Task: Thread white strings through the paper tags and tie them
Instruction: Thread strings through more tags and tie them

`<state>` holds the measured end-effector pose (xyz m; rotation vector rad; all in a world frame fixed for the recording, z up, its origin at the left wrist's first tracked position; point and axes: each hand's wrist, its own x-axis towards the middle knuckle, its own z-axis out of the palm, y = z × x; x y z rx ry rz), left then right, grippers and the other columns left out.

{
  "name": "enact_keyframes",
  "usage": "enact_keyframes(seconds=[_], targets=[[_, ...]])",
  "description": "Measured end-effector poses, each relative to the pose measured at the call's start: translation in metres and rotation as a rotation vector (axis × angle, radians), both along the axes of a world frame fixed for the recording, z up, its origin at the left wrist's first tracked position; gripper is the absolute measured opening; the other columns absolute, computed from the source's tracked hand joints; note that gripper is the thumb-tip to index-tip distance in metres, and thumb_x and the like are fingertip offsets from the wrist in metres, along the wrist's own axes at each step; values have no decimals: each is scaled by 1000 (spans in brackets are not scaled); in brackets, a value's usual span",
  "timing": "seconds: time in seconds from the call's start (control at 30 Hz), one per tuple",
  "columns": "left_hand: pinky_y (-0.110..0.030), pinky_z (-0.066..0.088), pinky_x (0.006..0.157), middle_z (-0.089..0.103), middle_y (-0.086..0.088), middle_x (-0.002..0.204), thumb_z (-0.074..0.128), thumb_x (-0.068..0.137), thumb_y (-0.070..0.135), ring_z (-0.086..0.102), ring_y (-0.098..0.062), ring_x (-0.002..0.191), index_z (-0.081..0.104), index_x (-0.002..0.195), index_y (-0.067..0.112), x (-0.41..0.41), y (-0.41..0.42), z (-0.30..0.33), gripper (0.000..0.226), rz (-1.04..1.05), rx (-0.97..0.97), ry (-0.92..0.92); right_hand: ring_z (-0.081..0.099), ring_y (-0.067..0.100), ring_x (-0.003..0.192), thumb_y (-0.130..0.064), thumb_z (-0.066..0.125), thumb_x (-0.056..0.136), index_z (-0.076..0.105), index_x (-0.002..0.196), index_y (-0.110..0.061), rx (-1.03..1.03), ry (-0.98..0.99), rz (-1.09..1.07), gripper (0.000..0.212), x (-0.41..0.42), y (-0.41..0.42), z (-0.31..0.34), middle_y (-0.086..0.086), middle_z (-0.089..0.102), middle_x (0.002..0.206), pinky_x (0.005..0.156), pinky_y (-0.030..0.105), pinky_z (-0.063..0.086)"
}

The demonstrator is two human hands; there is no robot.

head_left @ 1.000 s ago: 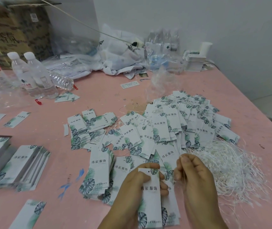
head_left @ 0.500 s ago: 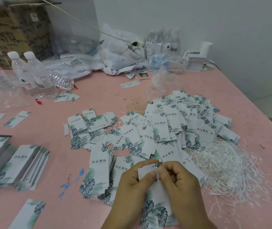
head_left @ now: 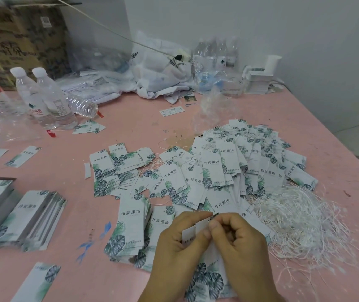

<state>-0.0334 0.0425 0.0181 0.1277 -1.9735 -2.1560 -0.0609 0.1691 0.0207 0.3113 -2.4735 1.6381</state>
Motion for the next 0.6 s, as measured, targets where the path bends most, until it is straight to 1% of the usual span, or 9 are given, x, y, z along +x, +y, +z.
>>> enact_keyframes(seconds=[0.07,0.1,0.13,0.2,0.27,0.33,0.43,0.5,0.6], targets=[[-28,55,85,72,0,107,70,76,37,68,-18,104,76,107,28,0,-3,2,34,-65,6,4,50,3,51,-35,67,81,66,82,-41,-28,-19,-12,6,0,1,0,-7,63,63,48,17,45],[-24,55,82,73,-2,107,70,73,36,69,-19,103,76,107,25,0,-4,4,36,-100,64,-19,49,2,51,-35,67,80,67,81,-40,-46,-33,-14,5,0,2,0,-6,62,62,49,16,45],[-24,55,80,75,-6,105,70,70,35,70,-21,101,77,106,22,0,-5,5,39,-140,142,-50,49,1,51,-37,66,79,67,81,-38,-65,-55,-14,3,0,2,1,-5,62,62,49,16,45],[-31,57,77,75,-15,101,67,64,32,72,-27,95,77,103,16,-1,-6,5,44,-207,280,-104,49,0,51,-42,64,77,67,82,-36,-86,-84,-6,9,1,3,2,-5,62,63,49,18,46],[-36,57,74,75,-21,97,64,59,33,72,-31,89,78,100,13,-2,-8,4,47,-223,350,-142,46,0,50,-43,63,76,67,81,-36,-81,-89,-3,10,2,4,4,-7,60,60,46,15,43],[-37,56,71,74,-23,95,64,57,35,71,-31,86,78,97,10,-4,-10,2,49,-202,377,-167,44,0,49,-41,65,75,67,79,-36,-77,-96,-3,6,4,4,6,-10,57,56,46,13,40],[-35,55,69,74,-20,90,66,59,36,70,-28,81,78,92,11,-5,-9,1,44,-182,358,-181,43,0,48,-35,68,74,67,76,-36,-90,-122,-5,2,4,3,8,-8,56,54,46,14,40],[-33,54,68,74,-19,85,71,61,37,69,-25,77,79,91,12,-6,-8,2,39,-170,331,-178,41,1,47,-27,71,76,68,74,-34,-95,-148,-1,7,4,3,9,-6,55,52,46,17,40],[-34,55,67,73,-19,81,83,62,35,68,-26,73,78,91,10,-6,-8,1,39,-158,365,-177,41,3,48,-19,73,79,69,72,-31,-98,-176,19,14,3,4,12,5,57,55,48,19,41]])
